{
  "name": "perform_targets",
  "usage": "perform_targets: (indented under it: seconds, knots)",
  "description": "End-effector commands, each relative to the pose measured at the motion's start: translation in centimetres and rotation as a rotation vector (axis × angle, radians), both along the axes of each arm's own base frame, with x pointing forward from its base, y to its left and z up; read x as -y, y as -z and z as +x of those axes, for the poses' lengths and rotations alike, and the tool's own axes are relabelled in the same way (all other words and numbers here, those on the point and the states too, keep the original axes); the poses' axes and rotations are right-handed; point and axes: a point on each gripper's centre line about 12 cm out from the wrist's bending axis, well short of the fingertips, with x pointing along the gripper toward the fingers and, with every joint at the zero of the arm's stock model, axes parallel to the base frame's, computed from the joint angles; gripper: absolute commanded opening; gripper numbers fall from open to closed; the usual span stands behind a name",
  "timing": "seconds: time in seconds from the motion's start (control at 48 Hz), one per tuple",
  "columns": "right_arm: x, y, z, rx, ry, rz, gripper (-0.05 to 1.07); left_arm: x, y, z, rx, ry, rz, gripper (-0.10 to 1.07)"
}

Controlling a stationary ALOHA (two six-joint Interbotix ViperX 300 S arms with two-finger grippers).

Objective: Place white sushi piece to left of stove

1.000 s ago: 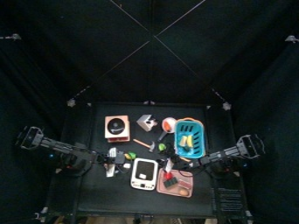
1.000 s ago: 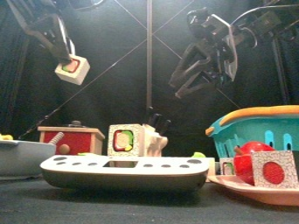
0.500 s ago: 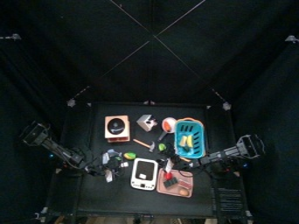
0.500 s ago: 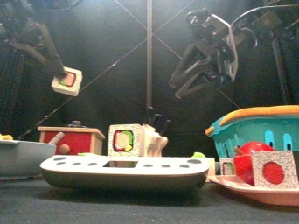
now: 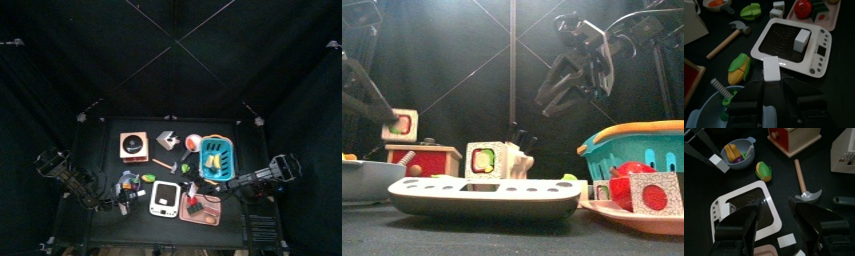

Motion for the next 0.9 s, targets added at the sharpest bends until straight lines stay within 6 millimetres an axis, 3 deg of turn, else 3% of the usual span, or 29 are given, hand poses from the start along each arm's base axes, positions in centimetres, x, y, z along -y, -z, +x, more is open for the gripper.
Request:
perform_targets:
  seconds: [0.0,0.5,0.708,0.875]
  knots:
    - [0.0,-1.3,0.4,0.039,0.002,0.004,0.84,1.1,0.0,0.6,0.007,0.011,0.000,0.56]
    - [0.0,-1.1,0.5,0.033,0.004,0.003,0.84,2.9,4.0,0.7,-0.129,0.017,0.003,0.57]
    - [0.0,-1.1,0.5,0.031,0.004,0.002,0.84,2.9,4.2,0.5,-0.144,0.000,-0.010,0.60]
    - [0.0,-1.1,0.5,0.031,0.002,0.002,0.84,3.2,4.0,0.7,-0.141,0.011,-0.028,0.69]
